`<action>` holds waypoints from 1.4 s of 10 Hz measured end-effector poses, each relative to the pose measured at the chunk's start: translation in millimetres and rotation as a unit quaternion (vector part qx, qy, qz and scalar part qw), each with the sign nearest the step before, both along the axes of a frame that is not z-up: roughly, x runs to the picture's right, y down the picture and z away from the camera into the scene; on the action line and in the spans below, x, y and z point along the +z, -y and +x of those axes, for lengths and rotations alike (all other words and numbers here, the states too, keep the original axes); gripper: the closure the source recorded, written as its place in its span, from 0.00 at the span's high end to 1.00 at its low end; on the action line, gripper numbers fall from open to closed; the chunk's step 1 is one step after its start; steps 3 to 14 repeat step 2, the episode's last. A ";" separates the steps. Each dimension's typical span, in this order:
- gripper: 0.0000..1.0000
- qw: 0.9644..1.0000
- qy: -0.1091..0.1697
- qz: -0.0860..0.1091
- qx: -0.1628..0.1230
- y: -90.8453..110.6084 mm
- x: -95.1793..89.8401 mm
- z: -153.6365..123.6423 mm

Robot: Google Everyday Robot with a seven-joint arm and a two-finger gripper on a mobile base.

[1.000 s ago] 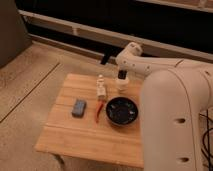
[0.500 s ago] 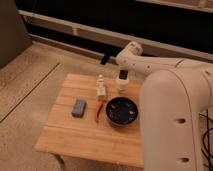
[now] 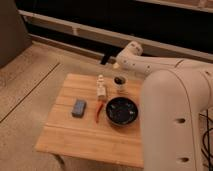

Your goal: Place the eraser in the ceramic cup

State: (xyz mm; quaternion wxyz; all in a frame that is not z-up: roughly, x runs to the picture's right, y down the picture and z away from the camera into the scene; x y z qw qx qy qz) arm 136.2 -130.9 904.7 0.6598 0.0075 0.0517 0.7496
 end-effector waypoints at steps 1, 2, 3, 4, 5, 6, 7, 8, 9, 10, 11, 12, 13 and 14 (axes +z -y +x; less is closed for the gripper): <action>0.80 1.000 0.000 -0.001 0.001 -0.3 0.2 0.0; 0.80 1.000 0.000 -0.001 0.001 -1.1 0.7 0.0; 0.80 1.000 0.000 -0.001 0.001 -1.1 0.7 0.0; 0.80 1.000 0.000 -0.001 0.001 -1.1 0.7 0.0; 0.80 1.000 0.000 -0.001 0.001 -1.1 0.7 0.0; 0.80 1.000 0.000 -0.001 0.001 -1.1 0.7 0.0; 0.80 1.000 0.000 -0.001 0.001 -1.1 0.7 0.0; 0.80 1.000 0.000 -0.001 0.001 -1.1 0.7 0.0; 0.80 1.000 0.000 -0.001 0.001 -1.1 0.7 0.0; 0.80 1.000 0.000 -0.001 0.001 -1.1 0.7 0.0; 0.80 1.000 0.000 -0.001 0.001 -1.1 0.7 0.0; 0.80 1.000 0.000 -0.001 0.001 -1.1 0.7 0.0; 0.80 1.000 0.000 -0.001 0.001 -1.1 0.7 0.0; 0.80 1.000 0.000 -0.001 0.001 -1.1 0.7 0.0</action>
